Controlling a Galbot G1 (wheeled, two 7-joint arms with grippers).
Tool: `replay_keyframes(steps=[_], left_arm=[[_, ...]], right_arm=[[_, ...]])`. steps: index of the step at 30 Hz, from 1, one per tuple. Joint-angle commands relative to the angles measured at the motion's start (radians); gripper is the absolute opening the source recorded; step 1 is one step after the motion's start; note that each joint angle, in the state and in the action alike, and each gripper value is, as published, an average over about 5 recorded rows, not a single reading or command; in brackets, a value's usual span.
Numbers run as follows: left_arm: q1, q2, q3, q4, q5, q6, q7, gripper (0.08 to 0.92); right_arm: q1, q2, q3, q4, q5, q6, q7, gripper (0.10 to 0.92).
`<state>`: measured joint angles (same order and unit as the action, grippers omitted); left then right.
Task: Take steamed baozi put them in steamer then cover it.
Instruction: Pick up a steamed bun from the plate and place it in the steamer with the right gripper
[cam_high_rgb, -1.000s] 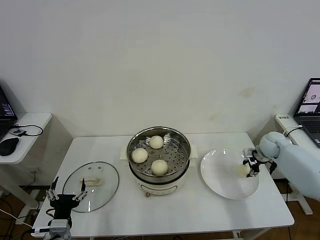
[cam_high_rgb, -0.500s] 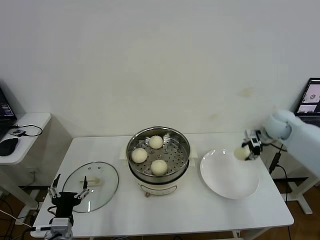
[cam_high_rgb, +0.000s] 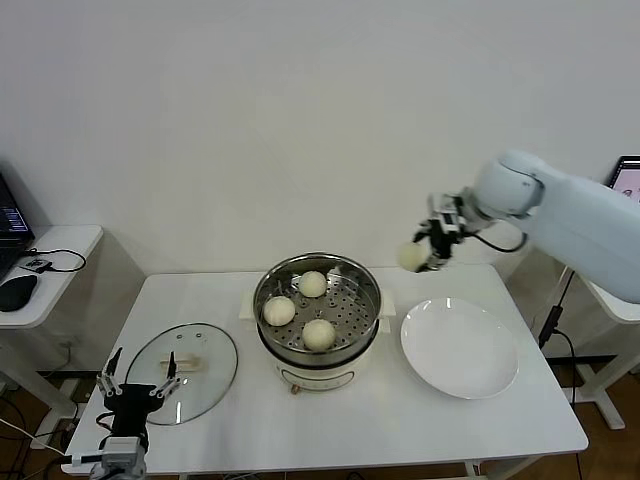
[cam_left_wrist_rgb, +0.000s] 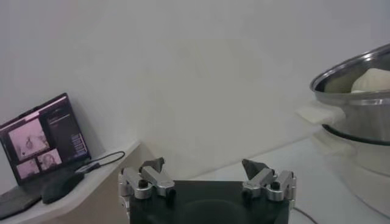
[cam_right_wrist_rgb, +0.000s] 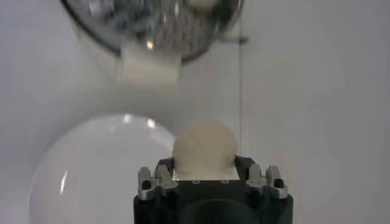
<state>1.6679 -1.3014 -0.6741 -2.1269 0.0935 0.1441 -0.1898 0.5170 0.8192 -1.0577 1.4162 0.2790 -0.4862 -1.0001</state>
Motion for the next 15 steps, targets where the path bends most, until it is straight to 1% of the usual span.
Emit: replay_keyframes(steps=[1, 8, 15], left_arm=[[0.015, -0.007, -0.017, -0.007, -0.003, -0.003, -0.001, 0.823], [0.023, -0.018, -0.019, -0.011, -0.006, -0.005, -0.002, 0.823], [0.021, -0.013, -0.031, -0.002, -0.014, -0.005, -0.002, 0.823]], right_arm=[[0.021, 0.236, -0.075, 0.001, 0.175, -0.176, 0.106, 0.628], [-0.085, 0.320, -0.078, -0.066, 0.122, -0.235, 0.131, 0.628], [-0.133, 0.312, -0.090, -0.091, 0.054, -0.240, 0.132, 0.628]])
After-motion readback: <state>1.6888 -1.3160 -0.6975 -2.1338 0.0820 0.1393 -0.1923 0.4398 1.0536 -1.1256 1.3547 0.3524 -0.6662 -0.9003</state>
